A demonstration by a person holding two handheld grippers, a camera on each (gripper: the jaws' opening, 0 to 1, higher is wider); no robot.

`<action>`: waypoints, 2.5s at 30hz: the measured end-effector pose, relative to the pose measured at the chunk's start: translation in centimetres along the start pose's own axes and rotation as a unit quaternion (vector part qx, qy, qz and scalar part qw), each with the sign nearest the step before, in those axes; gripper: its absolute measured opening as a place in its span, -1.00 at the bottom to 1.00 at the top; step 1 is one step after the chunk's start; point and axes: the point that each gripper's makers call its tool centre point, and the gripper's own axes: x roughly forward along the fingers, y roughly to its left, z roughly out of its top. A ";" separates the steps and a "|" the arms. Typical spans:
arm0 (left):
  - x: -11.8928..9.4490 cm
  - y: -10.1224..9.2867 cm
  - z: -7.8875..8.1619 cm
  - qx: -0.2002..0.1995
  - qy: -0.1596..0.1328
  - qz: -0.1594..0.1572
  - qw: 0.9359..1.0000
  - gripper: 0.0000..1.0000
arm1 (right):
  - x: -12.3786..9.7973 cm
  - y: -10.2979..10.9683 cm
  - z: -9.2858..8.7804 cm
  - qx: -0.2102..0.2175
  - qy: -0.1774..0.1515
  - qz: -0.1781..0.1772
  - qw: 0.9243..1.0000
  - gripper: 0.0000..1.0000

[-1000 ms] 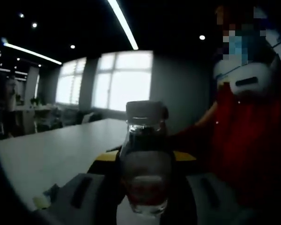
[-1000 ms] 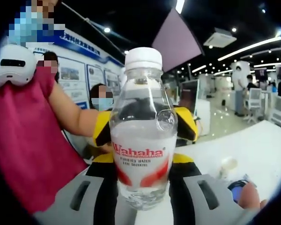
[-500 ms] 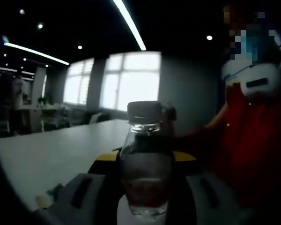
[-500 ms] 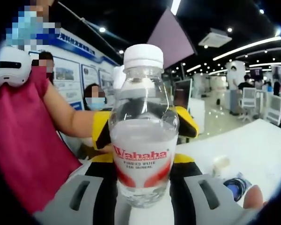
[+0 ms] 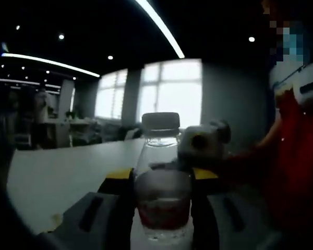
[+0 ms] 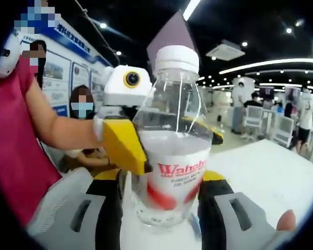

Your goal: Arrange the tabletop items into an orderly group along one side of the table until the central work area is clear of visible clutter.

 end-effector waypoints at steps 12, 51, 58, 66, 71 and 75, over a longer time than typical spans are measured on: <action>-0.2 4.8 0.8 0.028 -0.018 0.165 0.986 -0.23 | -0.3 -4.2 0.6 -0.017 -0.014 -0.199 0.980 0.15; 1.8 2.8 1.3 0.077 -0.011 0.166 0.983 -0.19 | -0.3 -5.3 1.2 0.016 -0.032 -0.181 0.983 -0.23; 1.6 0.8 1.2 0.064 -0.004 0.070 0.995 -0.14 | -0.9 -3.7 1.9 0.009 -0.039 -0.123 0.992 -0.26; 0.8 -2.9 1.6 0.041 -0.015 -0.069 0.997 0.06 | -1.8 -0.7 3.7 0.030 -0.070 -0.034 0.997 -0.26; -1.3 -4.7 3.6 0.012 -0.046 -0.138 0.989 0.10 | -2.6 2.3 4.1 0.035 -0.071 0.051 0.996 -0.25; -2.6 -5.4 4.1 0.011 -0.044 -0.166 0.985 0.02 | -2.9 3.6 4.2 0.024 -0.068 0.080 0.994 -0.25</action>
